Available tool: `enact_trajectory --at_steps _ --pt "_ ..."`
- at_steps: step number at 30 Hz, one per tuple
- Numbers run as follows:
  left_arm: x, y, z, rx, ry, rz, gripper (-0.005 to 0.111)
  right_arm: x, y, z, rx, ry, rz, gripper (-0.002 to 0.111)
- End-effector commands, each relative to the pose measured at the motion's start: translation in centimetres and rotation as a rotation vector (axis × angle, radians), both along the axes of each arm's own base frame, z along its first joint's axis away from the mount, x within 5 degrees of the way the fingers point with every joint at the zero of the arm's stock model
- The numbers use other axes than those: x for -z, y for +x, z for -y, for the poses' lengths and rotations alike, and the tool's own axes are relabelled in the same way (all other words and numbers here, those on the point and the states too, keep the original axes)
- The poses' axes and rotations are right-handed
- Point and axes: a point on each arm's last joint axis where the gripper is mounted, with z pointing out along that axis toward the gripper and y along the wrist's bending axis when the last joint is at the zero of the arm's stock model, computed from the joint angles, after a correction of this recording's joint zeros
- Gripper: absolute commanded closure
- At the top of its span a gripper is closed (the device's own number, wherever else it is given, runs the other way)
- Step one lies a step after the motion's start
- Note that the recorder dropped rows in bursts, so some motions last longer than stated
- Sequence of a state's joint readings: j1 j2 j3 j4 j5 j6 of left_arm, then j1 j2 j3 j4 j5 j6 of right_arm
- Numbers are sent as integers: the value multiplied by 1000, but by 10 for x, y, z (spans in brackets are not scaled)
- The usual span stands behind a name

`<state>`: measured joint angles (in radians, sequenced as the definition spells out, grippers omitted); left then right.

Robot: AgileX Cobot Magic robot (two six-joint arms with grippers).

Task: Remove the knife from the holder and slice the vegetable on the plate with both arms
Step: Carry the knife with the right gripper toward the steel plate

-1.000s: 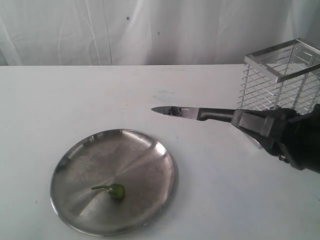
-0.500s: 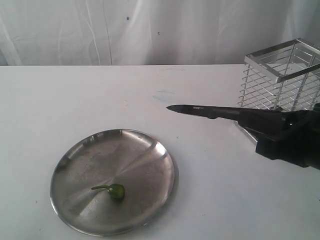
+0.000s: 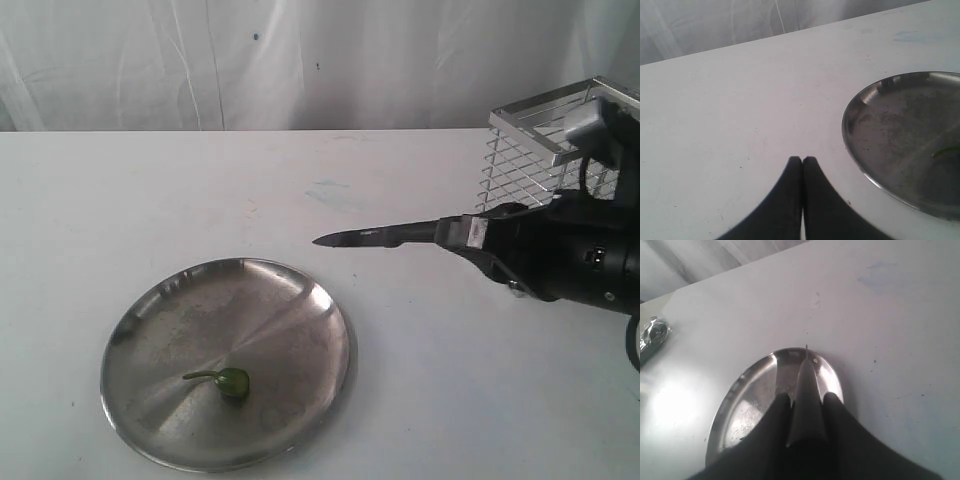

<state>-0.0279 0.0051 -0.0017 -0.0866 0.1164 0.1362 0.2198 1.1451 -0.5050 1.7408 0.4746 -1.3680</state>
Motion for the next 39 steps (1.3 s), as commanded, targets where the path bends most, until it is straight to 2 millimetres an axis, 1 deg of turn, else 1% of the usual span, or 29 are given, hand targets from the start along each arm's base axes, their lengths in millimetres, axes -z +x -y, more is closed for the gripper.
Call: enact_trajectory --at_steps 1,6,14,18,20,24,26,39 --pt "0 0 0 4 -10 6 107 5 8 1 32 -11 -32 108" --pt "0 0 0 4 -10 6 107 4 7 0 20 0 -31 108" --pt "0 0 0 4 -10 6 107 1 8 -1 61 93 -97 108" --pt "0 0 0 4 -10 6 107 -2 10 3 70 106 -89 108" --pt "0 0 0 4 -10 6 107 -3 9 1 38 129 -88 108" --pt "0 0 0 4 -10 6 107 -10 0 -10 -128 196 -61 108" --pt "0 0 0 4 -10 6 107 -13 -3 -13 -177 208 -42 108" --pt "0 0 0 4 -10 6 107 -16 -6 -15 -213 213 -20 108"
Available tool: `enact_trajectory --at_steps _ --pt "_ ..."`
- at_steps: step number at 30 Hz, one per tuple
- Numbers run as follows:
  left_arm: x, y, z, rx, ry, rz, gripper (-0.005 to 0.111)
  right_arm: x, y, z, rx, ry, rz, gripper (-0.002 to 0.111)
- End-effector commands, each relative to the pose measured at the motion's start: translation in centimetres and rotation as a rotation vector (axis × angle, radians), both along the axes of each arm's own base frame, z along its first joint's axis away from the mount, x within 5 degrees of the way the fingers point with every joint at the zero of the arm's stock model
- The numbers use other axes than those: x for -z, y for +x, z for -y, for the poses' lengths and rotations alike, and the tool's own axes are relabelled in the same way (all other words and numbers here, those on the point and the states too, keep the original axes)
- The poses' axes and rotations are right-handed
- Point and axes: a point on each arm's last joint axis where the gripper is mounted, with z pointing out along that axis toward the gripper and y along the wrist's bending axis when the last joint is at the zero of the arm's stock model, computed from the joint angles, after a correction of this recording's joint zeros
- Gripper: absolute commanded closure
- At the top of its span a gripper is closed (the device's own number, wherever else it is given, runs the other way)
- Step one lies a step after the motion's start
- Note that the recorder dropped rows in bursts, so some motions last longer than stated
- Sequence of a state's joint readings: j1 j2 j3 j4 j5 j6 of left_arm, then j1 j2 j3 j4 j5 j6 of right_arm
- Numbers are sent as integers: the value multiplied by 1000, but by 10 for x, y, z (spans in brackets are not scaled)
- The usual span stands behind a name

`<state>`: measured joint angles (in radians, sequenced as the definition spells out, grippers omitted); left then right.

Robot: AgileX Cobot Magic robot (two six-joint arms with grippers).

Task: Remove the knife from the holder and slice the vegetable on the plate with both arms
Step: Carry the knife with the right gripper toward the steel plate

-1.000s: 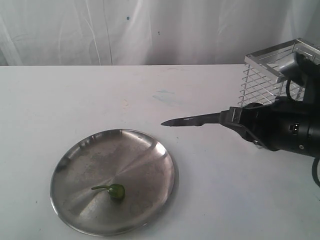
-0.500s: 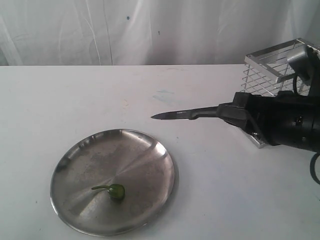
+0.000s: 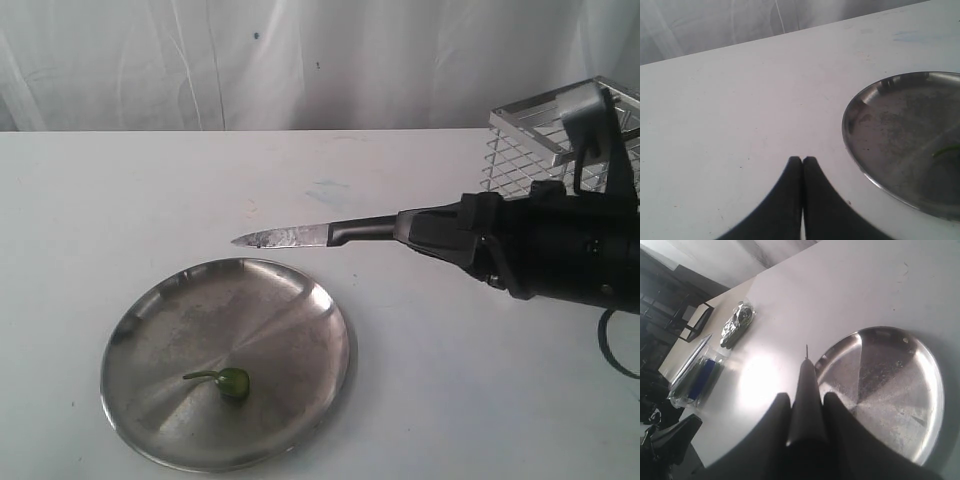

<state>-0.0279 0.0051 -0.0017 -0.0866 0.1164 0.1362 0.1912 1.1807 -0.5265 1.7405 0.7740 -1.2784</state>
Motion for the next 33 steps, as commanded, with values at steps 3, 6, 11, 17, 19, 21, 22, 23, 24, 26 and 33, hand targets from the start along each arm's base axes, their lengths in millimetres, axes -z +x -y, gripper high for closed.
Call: enact_trajectory --at_steps 3,6,11,17,19,21,22,23,24,26,33 --pt "0 0 0 4 -10 6 107 -5 0 1 -17 -24 69 108" --pt "0 0 0 3 -10 9 107 -6 -1 -1 -48 -30 103 108" --pt "-6 1 1 -27 -198 59 107 -8 -4 -3 -96 -32 151 108" --pt "-7 0 8 -98 -883 -30 107 -6 -1 0 -61 -66 155 108" --pt "-2 -1 11 -96 -890 -92 107 -5 0 0 -57 -83 168 108" --pt "2 -3 13 -90 -882 -156 107 -5 0 0 -54 -84 167 108" --pt "3 -3 14 -89 -883 -162 107 -5 0 0 -55 -85 169 108" --pt "3 -3 14 -88 -887 -163 107 -5 0 0 -56 -87 172 108" --pt "2 -3 14 -86 -907 -162 107 -5 0 0 -58 -87 174 108" --pt "-1 -3 15 -81 -988 -152 107 -5 -1 0 -62 -86 176 108" --pt "-23 2 1 -135 -1235 127 107 -7 -3 -1 -89 -71 187 108"
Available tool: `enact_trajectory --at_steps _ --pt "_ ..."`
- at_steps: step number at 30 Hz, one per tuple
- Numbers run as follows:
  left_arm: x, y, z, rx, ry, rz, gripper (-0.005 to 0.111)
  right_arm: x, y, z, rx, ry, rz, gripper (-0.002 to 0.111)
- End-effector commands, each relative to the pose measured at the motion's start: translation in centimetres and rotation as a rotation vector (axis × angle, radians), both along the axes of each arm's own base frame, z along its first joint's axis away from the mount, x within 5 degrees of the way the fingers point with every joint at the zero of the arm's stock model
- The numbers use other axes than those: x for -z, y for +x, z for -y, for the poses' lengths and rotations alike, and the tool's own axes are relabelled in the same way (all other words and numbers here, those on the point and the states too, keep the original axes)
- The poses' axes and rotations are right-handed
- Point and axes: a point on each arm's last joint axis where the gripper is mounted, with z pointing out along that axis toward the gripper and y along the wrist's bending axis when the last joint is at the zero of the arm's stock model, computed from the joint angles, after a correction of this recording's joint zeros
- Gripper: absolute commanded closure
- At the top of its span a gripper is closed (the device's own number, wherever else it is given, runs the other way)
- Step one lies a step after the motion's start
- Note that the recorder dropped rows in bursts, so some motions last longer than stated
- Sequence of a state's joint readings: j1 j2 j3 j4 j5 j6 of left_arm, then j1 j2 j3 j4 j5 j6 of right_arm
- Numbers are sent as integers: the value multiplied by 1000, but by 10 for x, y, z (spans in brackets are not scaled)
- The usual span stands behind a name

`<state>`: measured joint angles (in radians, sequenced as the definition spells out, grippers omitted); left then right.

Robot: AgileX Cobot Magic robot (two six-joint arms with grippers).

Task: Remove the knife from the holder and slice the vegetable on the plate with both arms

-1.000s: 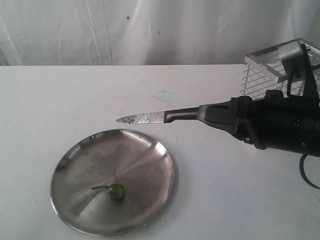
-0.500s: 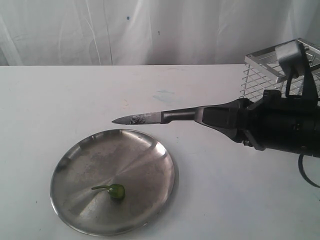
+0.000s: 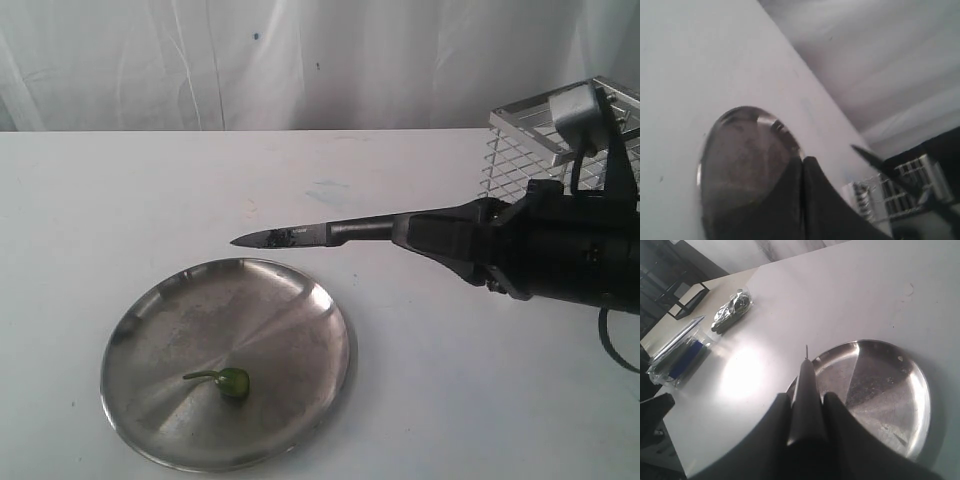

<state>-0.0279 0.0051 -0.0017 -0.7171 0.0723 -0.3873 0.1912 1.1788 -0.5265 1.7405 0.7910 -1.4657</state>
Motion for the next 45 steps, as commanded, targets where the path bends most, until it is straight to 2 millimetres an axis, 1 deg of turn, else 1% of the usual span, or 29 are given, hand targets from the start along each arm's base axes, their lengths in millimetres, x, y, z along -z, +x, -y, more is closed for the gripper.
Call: enact_trajectory --at_steps 1,2,4,5,6,7,8,10,13,15,16,19,21,22,23,24,25,26,28,29,30,32,33,34,35,37,40,42,45 --pt "-16 2 -14 -162 -60 166 107 -6 -2 -1 -29 17 31 108" --pt "-24 1 -17 -183 5 213 107 -6 -2 -2 -32 16 33 108" --pt "-36 -1 -16 -167 238 265 107 -5 -1 -2 -31 16 29 108" --pt "-39 0 -13 -121 404 234 107 -4 -1 -2 -33 16 26 108" --pt "-39 0 -10 -59 554 160 107 -3 0 -2 -31 14 20 108" --pt "-36 1 -9 0 622 56 107 -1 1 -2 -32 11 14 108" --pt "-34 3 -7 32 584 -13 107 0 2 -2 -33 7 12 108" --pt "-30 8 -4 113 612 -109 107 4 4 -3 -35 5 -7 108" --pt "-32 18 2 203 618 -149 107 9 7 -4 -40 5 -28 108" --pt "-37 23 8 296 666 -162 107 10 7 -4 -47 8 -36 108" --pt "-40 25 13 381 727 -163 107 11 8 -4 -49 9 -40 108" --pt "-50 33 29 658 804 -205 107 11 8 -5 -51 9 -38 108" --pt "-52 42 38 827 838 -252 107 11 8 -5 -52 7 -35 108" --pt "-50 52 43 931 844 -301 107 11 8 -5 -52 6 -33 108" --pt "-48 58 47 999 826 -326 107 11 8 -5 -53 5 -31 108" --pt "-46 63 56 1107 750 -318 107 11 8 -5 -57 -1 -21 108" --pt "-46 67 66 1180 656 -268 107 11 8 -5 -57 -3 -18 108" --pt "-50 67 82 1305 553 -103 107 11 8 -5 -57 -3 -18 108" --pt "-54 72 104 1331 358 101 107 11 7 -5 -59 -1 -18 108" --pt "-52 77 113 1301 310 113 107 11 7 -5 -61 0 -18 108" --pt "-45 77 121 1302 294 84 107 11 7 -5 -65 1 -16 108" --pt "-27 76 139 1308 345 5 107 10 6 -6 -81 11 -11 108" --pt "-21 78 148 1276 346 -10 107 9 5 -6 -89 13 -6 108" --pt "-17 78 154 1297 408 3 107 9 5 -7 -98 10 7 108" --pt "-15 83 161 1291 460 4 107 9 5 -6 -97 7 9 108" --pt "-18 95 173 1284 479 5 107 9 5 -6 -93 4 9 108" --pt "-25 112 183 1251 502 26 107 9 5 -6 -93 4 9 108" --pt "-30 127 190 1200 515 10 107 9 6 -6 -92 3 9 108" --pt "-35 141 199 1165 496 -8 107 10 7 -5 -79 -9 10 108"
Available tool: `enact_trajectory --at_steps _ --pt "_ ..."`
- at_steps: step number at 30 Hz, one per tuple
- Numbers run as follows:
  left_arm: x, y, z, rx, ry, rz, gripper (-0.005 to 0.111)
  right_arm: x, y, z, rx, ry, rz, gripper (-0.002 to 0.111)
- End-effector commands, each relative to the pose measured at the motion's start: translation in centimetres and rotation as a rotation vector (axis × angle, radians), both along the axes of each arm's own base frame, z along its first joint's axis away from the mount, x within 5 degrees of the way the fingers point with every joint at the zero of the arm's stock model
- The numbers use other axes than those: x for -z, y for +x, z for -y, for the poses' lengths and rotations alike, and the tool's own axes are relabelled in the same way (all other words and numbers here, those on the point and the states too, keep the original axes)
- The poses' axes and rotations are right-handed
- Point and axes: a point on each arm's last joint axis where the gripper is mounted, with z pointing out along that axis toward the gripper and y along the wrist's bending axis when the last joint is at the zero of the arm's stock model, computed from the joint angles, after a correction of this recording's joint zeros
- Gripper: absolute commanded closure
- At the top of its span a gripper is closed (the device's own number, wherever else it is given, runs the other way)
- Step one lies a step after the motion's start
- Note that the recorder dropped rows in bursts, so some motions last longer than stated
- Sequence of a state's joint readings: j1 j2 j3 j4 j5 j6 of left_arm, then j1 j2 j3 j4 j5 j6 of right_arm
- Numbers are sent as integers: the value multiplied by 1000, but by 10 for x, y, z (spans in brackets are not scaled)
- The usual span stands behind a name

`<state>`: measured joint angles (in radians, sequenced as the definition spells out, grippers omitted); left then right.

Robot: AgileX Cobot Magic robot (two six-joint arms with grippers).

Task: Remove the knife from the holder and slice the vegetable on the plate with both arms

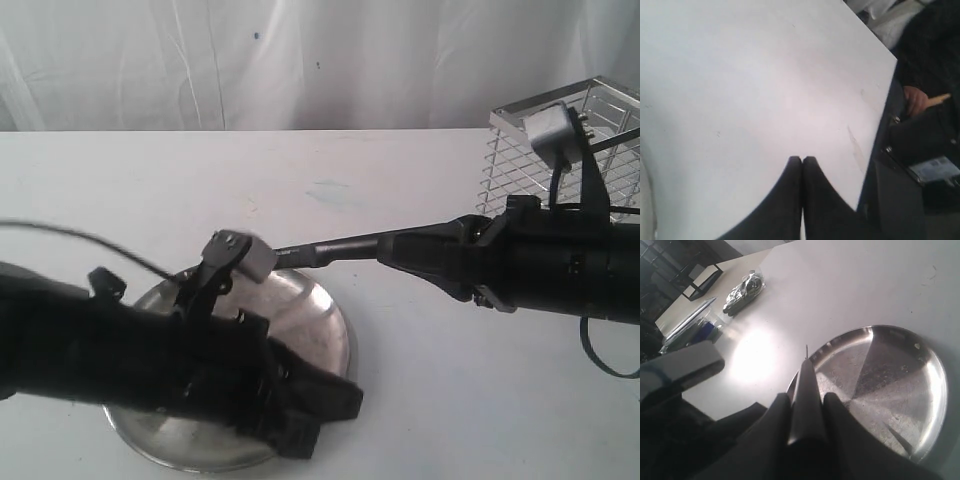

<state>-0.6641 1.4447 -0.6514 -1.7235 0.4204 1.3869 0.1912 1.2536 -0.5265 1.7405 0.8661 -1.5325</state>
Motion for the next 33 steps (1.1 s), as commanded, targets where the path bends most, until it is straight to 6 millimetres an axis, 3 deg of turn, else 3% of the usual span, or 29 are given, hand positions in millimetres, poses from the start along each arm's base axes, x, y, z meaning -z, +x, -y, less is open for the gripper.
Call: enact_trajectory --at_steps 1,6,19,26,33 --pt "-9 21 16 -57 -25 -17 107 -2 2 1 5 -9 23 108" --pt "-6 35 25 -76 -18 -26 107 -2 2 1 8 -11 23 108" --pt "-1 50 20 -167 101 77 107 -1 3 1 14 -26 35 108" --pt "-15 55 26 -159 60 108 107 1 4 2 28 -38 28 108" --pt "-23 63 27 -196 64 137 107 18 -4 5 48 -68 -30 108"
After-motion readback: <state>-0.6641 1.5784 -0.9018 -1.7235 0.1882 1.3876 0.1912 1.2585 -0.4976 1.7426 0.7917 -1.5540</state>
